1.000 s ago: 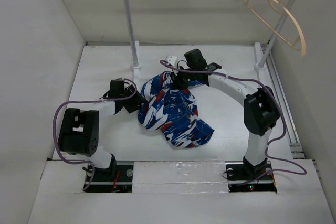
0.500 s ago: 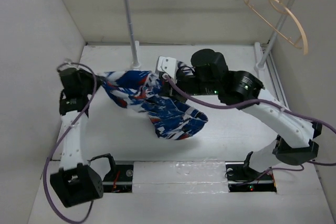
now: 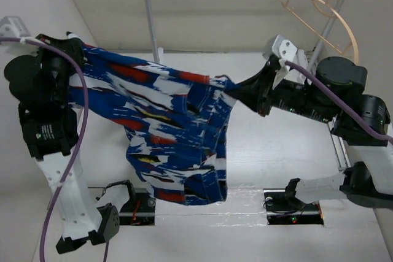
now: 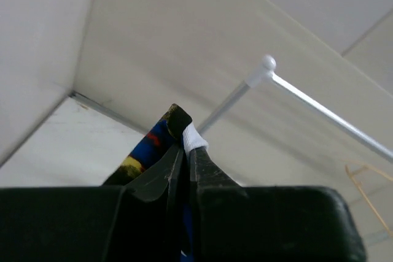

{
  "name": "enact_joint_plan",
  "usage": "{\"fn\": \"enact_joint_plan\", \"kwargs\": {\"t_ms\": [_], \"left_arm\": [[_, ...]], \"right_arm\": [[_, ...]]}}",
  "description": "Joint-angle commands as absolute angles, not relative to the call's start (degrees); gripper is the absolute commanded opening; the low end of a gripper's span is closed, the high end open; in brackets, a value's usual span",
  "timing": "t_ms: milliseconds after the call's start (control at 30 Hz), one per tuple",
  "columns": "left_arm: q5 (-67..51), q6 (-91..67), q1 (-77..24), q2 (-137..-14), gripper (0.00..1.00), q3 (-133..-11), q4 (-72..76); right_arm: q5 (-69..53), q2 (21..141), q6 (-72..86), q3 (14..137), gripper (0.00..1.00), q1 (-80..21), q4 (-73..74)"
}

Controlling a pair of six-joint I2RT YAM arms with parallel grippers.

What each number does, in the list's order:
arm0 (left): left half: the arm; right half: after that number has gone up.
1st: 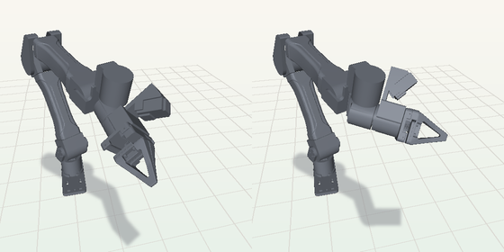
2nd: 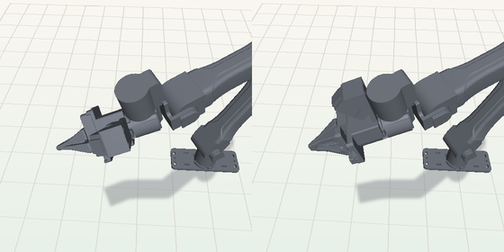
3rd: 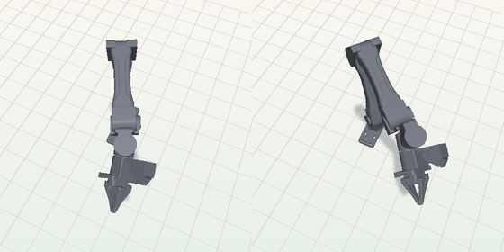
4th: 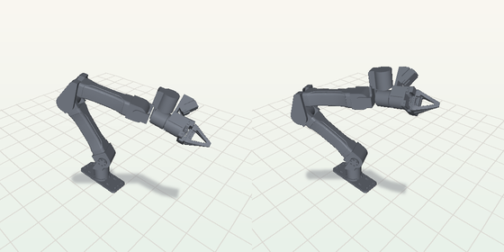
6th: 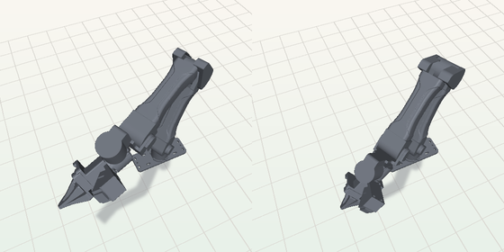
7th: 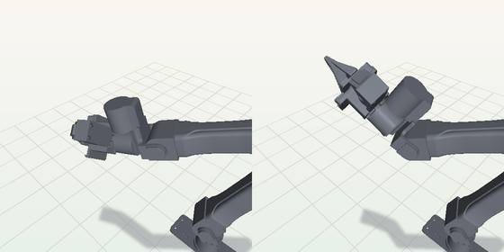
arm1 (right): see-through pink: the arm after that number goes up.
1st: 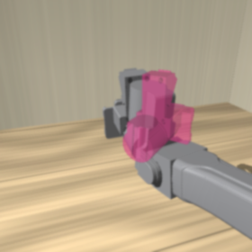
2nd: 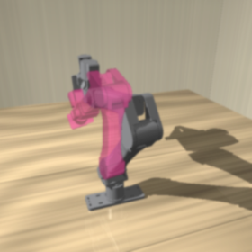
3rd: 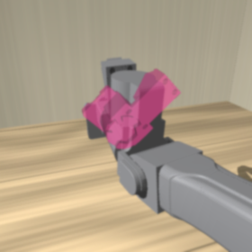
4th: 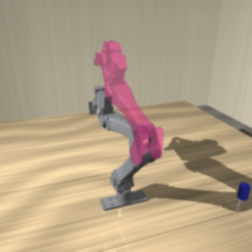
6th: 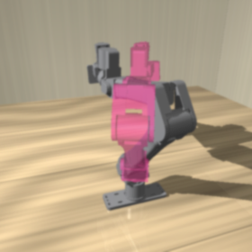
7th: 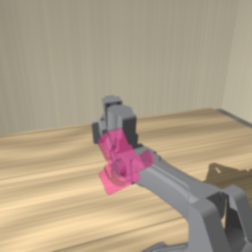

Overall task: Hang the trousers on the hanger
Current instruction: Flatten out the trousers at the center of the board.

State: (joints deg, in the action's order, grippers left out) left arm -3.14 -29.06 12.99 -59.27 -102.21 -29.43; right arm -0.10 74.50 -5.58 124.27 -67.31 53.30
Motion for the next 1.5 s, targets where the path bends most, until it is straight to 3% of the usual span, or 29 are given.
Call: {"fn": "enact_joint_plan", "kwargs": {"t_ms": [0,67,100,133,167,267,367,433,467,500,533,567,633,700,733,767,800,867,967,1033,1067,1100,1167,1233,1267,1467], "left_arm": [[-7.7,-24.0,12.31,-70.47,0.0,-99.59,-30.69],[-8.18,-23.21,8.29,-75.92,0.0,-95.65,-26.92],[-4.61,-22.07,1.48,-77.76,0.0,-95.02,-26.2],[-2.92,-21.8,-2.07,-82.31,0.05,-94.75,-26.02],[-2.12,-21.71,-5.24,-84.79,0.23,-94.83,-25.41],[-1.33,-22.23,-15.53,-92.71,0.66,-97.19,-26.62],[2.28,-22.94,-20.73,-94.13,0.79,-95.47,-25.93],[3.51,-23.9,-20.74,-91.86,0.79,-92.74,-25.84],[4.39,-24.08,-20.74,-90.28,0.79,-88.29,-25.06],[5.26,-24.08,-20.74,-88.61,0.79,-85.81,-24.7],[5.97,-24.17,-20.74,-83.37,0.78,-78.04,-24.87],[5.98,-24.6,-20.74,-83.32,0.76,-77.96,-25.05],[6.33,-26.01,-20.74,-77.21,0.75,-71.67,-24.61],[7.28,-28.29,-20.74,-73.41,0.71,-62.17,-23.64],[7.73,-29.17,-20.74,-70.0,0.71,-59.44,-23.64],[8.34,-29.96,-20.74,-68.57,0.7,-55.06,-23.9],[10.26,-32.67,-20.74,-64.99,0.69,-52.06,-24.43],[11.07,-33.57,-20.74,-64.08,0.69,-50.2,-25.39],[13.28,-37.35,-20.74,-61.0,0.7,-48.09,-27.16],[8.54,-38.31,-20.74,-59.51,0.7,-46.42,-26.63],[6.87,-38.93,-20.74,-59.33,0.69,-44.49,-27.24],[4.77,-39.63,-20.74,-59.07,0.68,-43.52,-27.51],[3.17,-42.26,-20.74,-57.66,0.66,-39.67,-27.34],[1.67,-44.55,-20.74,-56.0,0.66,-36.93,-25.41],[1.67,-47.26,-20.74,-55.99,0.71,-35.17,-24.53],[5.61,-49.48,-18.98,-64.41,0.74,-31.29,-11.81]], "right_arm": [[5.54,68.48,-0.35,115.08,0.0,-56.1,48.08],[6.5,66.72,-0.7,106.38,0.0,-49.69,48.43],[6.07,66.27,-0.96,103.3,0.0,-43.39,47.73],[7.63,65.83,-1.58,100.05,0.0,-40.63,47.03],[8.34,65.48,-1.67,93.84,0.0,-37.73,45.54],[10.72,64.78,-1.85,82.23,0.0,-25.34,40.46],[11.87,65.56,-1.23,74.56,0.0,-15.23,35.35],[12.39,67.84,-0.7,72.43,0.01,-10.14,33.32],[12.48,68.72,-0.79,71.73,0.36,-9.24,30.96],[12.39,69.6,-0.79,71.72,0.56,-9.23,30.33],[9.35,73.26,-1.49,73.98,0.73,-9.23,31.54],[9.32,73.3,-1.49,74.0,0.75,-10.19,33.29],[12.02,74.26,-2.54,75.41,0.76,-14.3,34.36],[13.09,72.61,-3.16,73.4,0.68,-20.2,33.84],[12.14,71.55,-2.99,69.73,0.55,-21.87,33.58],[11.17,68.93,-2.55,67.44,0.14,-23.45,33.14],[7.68,66.38,-1.24,62.28,0.0,-28.51,32.53],[2.57,63.75,-0.44,56.72,0.0,-30.74,30.0],[-6.57,61.61,1.85,49.6,0.0,-41.72,23.32],[-7.39,64.32,2.02,49.74,0.16,-50.56,22.85],[-7.12,65.81,1.41,51.31,0.38,-53.23,23.63],[-7.12,67.48,0.71,52.11,0.49,-55.7,24.08],[-7.38,72.58,-1.84,53.34,0.63,-61.75,23.21],[-7.82,76.35,-2.89,54.23,0.66,-64.5,21.28],[-7.47,77.68,-3.16,54.4,0.68,-66.08,19.7],[-4.05,86.11,-5.45,54.84,0.7,-66.09,16.52]]}}
